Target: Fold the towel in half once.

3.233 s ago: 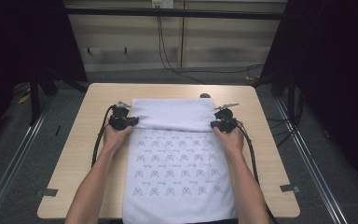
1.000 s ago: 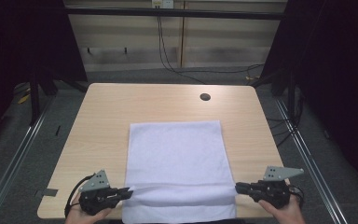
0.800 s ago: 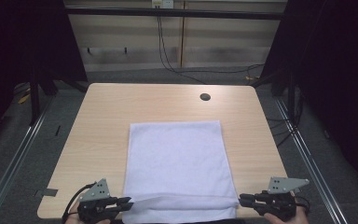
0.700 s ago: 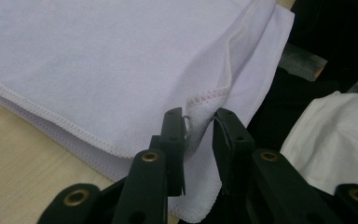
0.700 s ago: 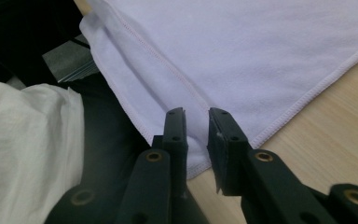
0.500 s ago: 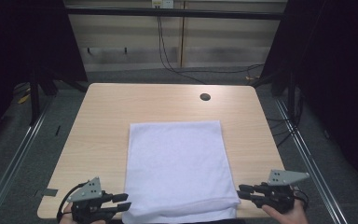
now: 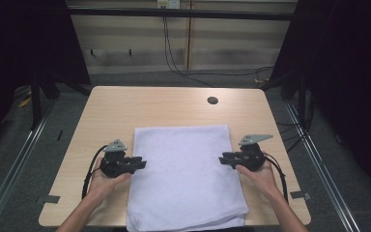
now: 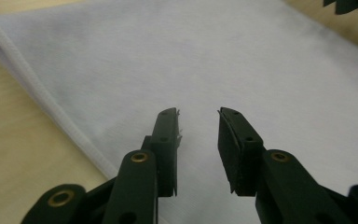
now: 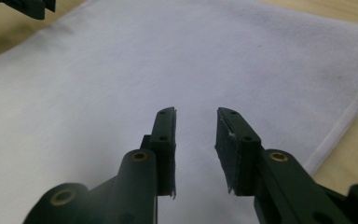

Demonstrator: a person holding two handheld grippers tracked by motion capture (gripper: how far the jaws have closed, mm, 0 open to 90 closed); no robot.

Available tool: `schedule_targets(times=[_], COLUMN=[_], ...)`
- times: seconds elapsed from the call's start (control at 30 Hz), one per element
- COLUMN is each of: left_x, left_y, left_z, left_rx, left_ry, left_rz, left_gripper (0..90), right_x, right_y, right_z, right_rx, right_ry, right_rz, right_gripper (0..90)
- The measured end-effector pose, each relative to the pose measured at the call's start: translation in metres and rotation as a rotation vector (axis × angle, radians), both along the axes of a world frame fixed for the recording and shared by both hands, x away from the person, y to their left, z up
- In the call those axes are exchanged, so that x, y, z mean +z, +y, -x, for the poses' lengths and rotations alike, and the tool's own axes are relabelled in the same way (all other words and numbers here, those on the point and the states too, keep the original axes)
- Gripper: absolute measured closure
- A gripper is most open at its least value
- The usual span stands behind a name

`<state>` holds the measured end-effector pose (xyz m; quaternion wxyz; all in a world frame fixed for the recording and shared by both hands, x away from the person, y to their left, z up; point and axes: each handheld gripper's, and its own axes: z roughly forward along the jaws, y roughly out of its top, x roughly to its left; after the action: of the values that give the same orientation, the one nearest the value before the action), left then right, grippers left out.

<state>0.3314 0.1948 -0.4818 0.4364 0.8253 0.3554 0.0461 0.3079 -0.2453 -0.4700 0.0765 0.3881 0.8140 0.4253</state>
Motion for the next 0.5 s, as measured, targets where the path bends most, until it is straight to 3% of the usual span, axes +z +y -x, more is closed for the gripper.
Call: schedule_targets(times=[0.07, 0.13, 0.23, 0.3, 0.43, 0.5], left_x=[-0.007, -0.008, -0.014, -0.021, -0.022, -0.022], left_y=[-0.002, -0.005, -0.011, -0.01, -0.007, -0.008], left_z=[-0.015, -0.02, -0.02, -0.021, -0.023, -0.022], left_rx=[0.051, 0.061, 0.038, 0.028, 0.008, 0.007], left_ry=[0.015, 0.024, -0.003, -0.008, -0.016, -0.018], left_rz=[-0.004, 0.016, -0.06, -0.086, -0.072, -0.073], left_gripper=[67.9, 67.3, 67.1, 67.0, 67.9, 67.6], right_x=[-0.012, -0.018, -0.027, -0.031, -0.031, -0.029], right_y=[0.009, 0.012, 0.016, 0.017, 0.023, 0.02], right_z=[-0.023, -0.03, -0.036, -0.036, -0.027, -0.025], right_rx=[-0.062, -0.063, -0.081, -0.079, -0.074, -0.063], right_ry=[0.03, 0.046, 0.051, 0.032, -0.004, 0.026], right_rz=[0.031, 0.043, 0.09, 0.113, 0.169, 0.157], right_gripper=[58.7, 58.2, 56.5, 58.8, 57.2, 57.6])
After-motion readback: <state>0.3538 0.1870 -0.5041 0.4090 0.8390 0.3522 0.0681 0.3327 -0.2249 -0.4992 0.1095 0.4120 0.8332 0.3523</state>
